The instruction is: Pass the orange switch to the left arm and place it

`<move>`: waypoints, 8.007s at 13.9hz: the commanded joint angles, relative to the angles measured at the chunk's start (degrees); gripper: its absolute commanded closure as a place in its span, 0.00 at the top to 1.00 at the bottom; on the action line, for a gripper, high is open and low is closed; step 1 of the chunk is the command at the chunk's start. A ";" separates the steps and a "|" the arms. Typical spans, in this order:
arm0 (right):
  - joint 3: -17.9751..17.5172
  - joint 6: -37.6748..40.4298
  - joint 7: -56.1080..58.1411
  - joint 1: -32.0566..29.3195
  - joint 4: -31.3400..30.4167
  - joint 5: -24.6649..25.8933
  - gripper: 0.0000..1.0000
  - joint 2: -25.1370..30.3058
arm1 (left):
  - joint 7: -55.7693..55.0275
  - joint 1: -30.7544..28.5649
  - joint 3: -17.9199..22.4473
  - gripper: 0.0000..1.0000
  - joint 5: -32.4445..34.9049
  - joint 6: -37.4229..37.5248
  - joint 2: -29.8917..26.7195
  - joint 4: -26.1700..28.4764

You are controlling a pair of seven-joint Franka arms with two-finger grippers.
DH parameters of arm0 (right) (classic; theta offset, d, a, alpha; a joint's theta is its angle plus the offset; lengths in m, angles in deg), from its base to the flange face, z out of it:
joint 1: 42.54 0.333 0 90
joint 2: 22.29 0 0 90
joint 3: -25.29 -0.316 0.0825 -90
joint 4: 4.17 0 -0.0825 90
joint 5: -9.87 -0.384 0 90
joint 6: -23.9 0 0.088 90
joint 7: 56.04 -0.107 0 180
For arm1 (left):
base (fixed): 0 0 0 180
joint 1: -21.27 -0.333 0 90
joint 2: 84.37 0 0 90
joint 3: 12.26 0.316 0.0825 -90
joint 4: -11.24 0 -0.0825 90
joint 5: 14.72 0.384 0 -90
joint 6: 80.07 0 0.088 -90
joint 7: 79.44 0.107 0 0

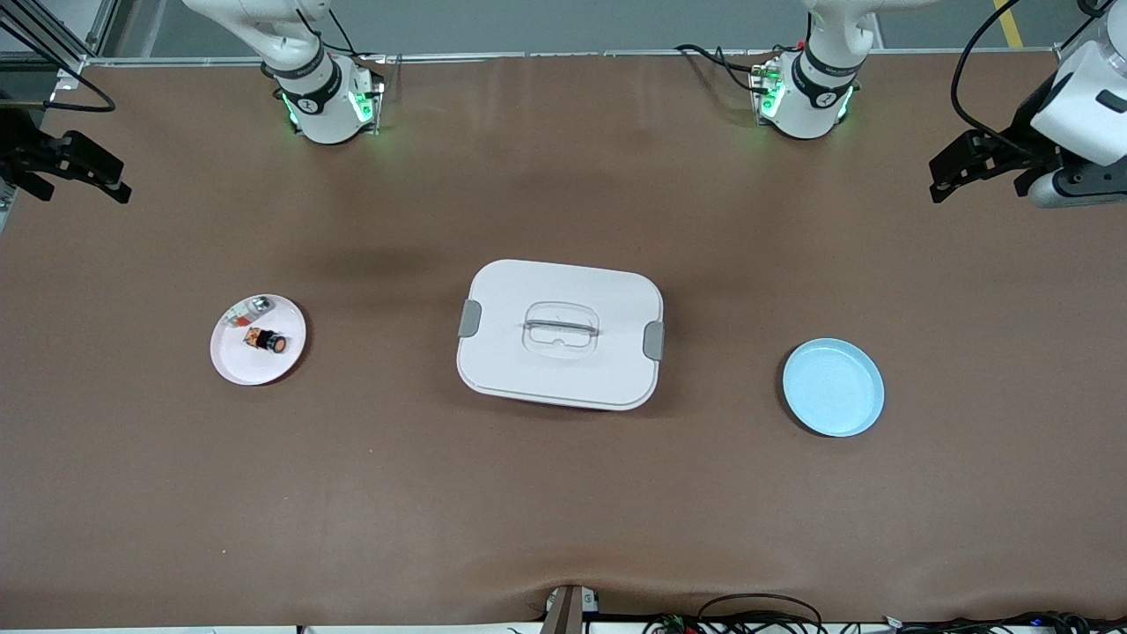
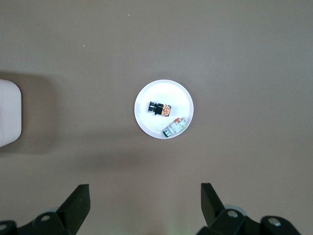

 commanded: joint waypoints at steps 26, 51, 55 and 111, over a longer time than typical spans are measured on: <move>0.07 -14.92 -0.32 0.60 4.56 0.42 1.00 -27.62 | 0.96 -0.22 0.10 1.00 -0.52 1.18 1.41 -2.01; 0.07 -43.32 -8.41 -2.30 -16.01 -0.99 1.00 -37.47 | 0.43 0.21 0.01 1.00 -1.05 1.09 1.41 -2.09; 0.07 -43.23 -8.14 -2.21 -16.71 -0.99 1.00 -38.62 | 0.43 0.48 -0.08 1.00 -0.96 1.09 1.41 -2.09; -0.36 -17.47 -97.79 38.40 21.79 -48.79 0.15 -33.70 | 0.24 1.53 -22.84 0.77 -61.08 -45.83 1.32 26.73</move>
